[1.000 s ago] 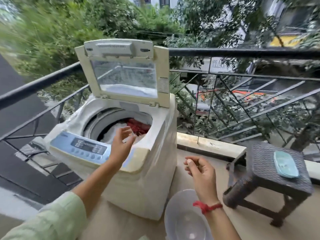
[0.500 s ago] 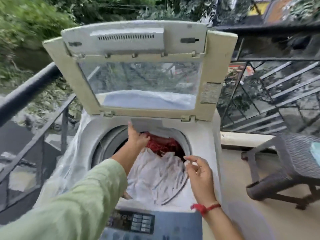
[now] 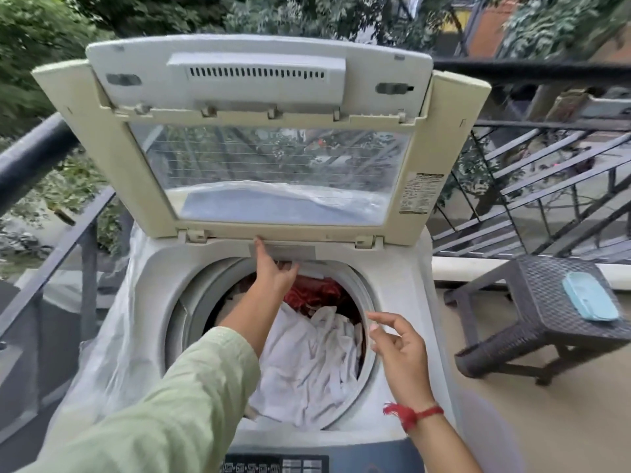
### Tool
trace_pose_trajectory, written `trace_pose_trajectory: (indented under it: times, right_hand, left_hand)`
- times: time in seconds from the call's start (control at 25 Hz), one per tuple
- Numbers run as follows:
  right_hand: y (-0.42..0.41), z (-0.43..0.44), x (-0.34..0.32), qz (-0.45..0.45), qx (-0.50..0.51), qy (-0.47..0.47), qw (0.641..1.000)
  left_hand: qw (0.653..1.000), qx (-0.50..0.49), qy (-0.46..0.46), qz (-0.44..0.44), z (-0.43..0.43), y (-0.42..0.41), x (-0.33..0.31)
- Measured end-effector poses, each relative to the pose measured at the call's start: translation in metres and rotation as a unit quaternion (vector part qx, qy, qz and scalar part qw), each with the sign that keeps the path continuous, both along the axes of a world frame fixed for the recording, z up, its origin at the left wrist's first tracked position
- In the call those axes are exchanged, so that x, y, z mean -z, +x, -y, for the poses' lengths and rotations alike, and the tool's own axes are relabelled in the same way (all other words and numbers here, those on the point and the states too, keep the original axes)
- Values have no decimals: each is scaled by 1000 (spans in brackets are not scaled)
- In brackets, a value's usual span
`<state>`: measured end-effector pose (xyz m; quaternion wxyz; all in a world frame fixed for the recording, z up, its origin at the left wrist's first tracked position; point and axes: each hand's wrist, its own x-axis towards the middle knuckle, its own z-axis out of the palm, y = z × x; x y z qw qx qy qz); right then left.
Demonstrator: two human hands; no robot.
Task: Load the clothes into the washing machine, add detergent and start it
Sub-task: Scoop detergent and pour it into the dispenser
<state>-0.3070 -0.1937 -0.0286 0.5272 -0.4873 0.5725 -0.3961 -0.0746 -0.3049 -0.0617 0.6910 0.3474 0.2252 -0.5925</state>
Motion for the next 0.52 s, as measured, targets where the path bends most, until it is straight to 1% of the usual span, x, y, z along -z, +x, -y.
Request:
trace_pose_trajectory:
  times: [0.16,0.4,0.52]
  right_hand:
    - [1,-7,1,-2,3,3,1000]
    - [-3,-8,-6,-21,-8,3,1000]
    - [-11,-9,-7,-12,-4,4,1000]
  left_hand:
    - [999,-7,30,-12,4,6,-9]
    - [997,41,51,31,-12,-2,-4]
    - [995,60,45,60,-18,-5,2]
